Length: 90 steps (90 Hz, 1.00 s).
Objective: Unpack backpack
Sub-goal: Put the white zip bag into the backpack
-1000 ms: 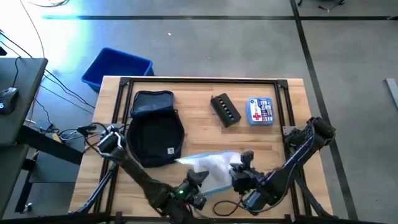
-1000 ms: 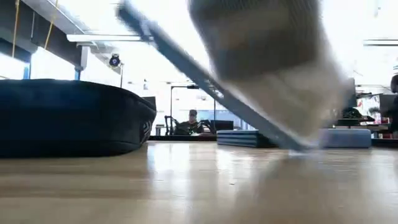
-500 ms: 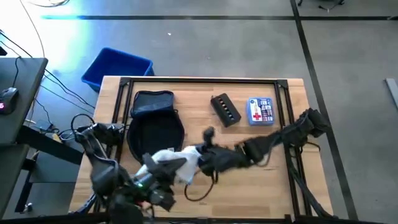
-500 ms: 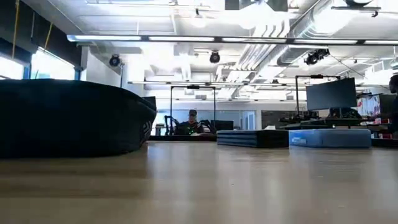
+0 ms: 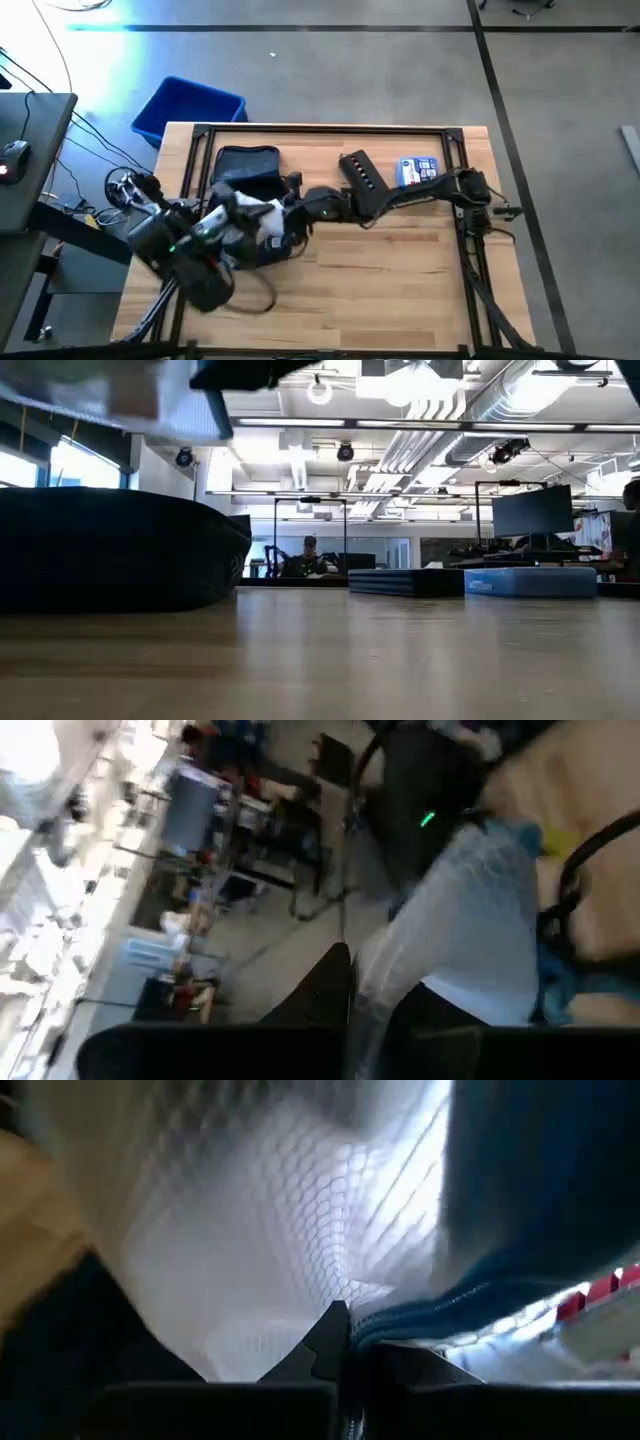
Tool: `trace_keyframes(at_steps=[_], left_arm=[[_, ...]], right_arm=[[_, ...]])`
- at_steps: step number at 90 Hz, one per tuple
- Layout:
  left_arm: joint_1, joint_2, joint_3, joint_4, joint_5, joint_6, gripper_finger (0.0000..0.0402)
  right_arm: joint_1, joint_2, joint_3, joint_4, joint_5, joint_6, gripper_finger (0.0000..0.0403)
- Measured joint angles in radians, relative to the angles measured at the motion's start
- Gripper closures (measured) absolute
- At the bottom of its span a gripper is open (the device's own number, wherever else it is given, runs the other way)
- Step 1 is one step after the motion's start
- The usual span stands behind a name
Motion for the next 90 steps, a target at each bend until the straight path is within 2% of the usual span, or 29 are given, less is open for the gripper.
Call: trace_keyframes(at_steps=[6, 11, 23, 34, 45, 58, 78, 90], left_arm=[[0.039, -0.027, -0.054, -0.032, -0.010, 0.000, 0.0401], [0.071, -0.047, -0.096, -0.078, 0.003, -0.072, 0.0401], [0.153, -0.124, -0.252, -0.055, 0.061, -0.120, 0.0401], [0.230, -0.183, -0.395, -0.069, 0.057, -0.140, 0.0401], [0.315, -0.236, -0.505, -0.075, 0.014, -0.026, 0.0401], [0.411, -0.267, -0.549, -0.075, -0.024, 0.054, 0.0401], [0.481, -0.260, -0.560, -0.075, -0.059, 0.108, 0.0401], [0.504, -0.254, -0.620, -0.073, -0.099, 0.108, 0.0401]], right_arm=[[-0.032, 0.023, 0.000, 0.004, -0.040, 0.035, 0.0403], [-0.056, 0.041, 0.000, 0.005, -0.061, 0.065, 0.0403], [-0.084, 0.094, 0.000, 0.021, -0.084, 0.091, 0.0403], [-0.092, 0.129, -0.001, 0.027, -0.027, 0.058, 0.0403], [-0.098, 0.139, -0.004, 0.022, 0.020, 0.049, 0.0403], [-0.125, 0.143, -0.002, 0.047, 0.015, 0.067, 0.0403], [-0.144, 0.211, 0.000, 0.161, -0.007, 0.051, 0.0403], [-0.139, 0.257, 0.002, 0.238, 0.048, 0.006, 0.0403]])
